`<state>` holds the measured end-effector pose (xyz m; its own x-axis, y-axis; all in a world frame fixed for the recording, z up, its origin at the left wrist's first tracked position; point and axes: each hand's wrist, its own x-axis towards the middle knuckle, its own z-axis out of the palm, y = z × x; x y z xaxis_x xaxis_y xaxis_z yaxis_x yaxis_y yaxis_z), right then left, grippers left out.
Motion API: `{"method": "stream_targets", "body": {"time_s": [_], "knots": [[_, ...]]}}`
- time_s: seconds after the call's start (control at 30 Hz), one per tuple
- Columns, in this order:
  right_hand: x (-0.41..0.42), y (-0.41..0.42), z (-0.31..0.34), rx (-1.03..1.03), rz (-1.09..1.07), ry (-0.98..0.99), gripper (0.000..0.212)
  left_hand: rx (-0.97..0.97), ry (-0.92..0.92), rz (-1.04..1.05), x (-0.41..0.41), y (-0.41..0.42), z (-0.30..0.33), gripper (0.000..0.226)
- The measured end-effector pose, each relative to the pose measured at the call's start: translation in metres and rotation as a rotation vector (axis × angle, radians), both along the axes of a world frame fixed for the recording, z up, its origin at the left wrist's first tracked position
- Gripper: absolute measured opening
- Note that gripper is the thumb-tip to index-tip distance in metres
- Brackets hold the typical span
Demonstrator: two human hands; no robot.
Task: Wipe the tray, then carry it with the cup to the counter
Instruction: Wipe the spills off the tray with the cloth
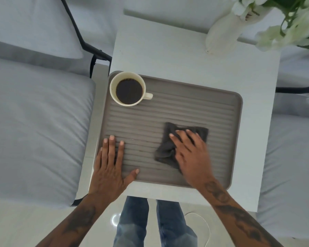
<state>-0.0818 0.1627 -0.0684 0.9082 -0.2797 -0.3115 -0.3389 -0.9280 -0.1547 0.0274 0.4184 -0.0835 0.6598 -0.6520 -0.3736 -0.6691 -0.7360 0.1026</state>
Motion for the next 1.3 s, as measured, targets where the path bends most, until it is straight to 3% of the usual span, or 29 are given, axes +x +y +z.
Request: {"method": "stream_targets", "body": {"time_s": [0.13,0.3,0.63,0.77,0.97,1.13,1.2,1.3], "knots": [[-0.053,-0.045,0.003,-0.029,-0.174,0.037,0.045,-0.003,-0.002,-0.006,0.0,0.001,-0.001,0.096],[-0.022,-0.016,0.005,-0.04,-0.384,-0.087,0.046,0.0,-0.019,0.006,-0.001,-0.001,-0.001,0.096],[0.082,0.107,-0.005,0.145,0.114,-0.126,0.054,0.022,-0.015,-0.049,-0.002,0.002,-0.009,0.104],[0.051,0.061,-0.001,0.144,0.041,-0.147,0.044,-0.001,-0.028,-0.002,-0.004,-0.001,-0.006,0.1],[-0.037,-0.031,0.012,0.076,-0.322,-0.047,0.041,-0.007,0.002,0.017,-0.003,-0.002,-0.004,0.098],[-0.032,-0.018,0.009,0.031,-0.493,-0.144,0.042,-0.003,-0.009,0.013,-0.002,-0.004,-0.003,0.097],[-0.016,0.007,0.008,0.049,-0.455,-0.146,0.048,-0.013,-0.015,0.015,-0.003,-0.005,-0.004,0.096],[0.025,0.061,0.005,0.12,-0.197,-0.138,0.061,-0.012,-0.018,0.016,-0.004,-0.004,-0.007,0.097]]}}
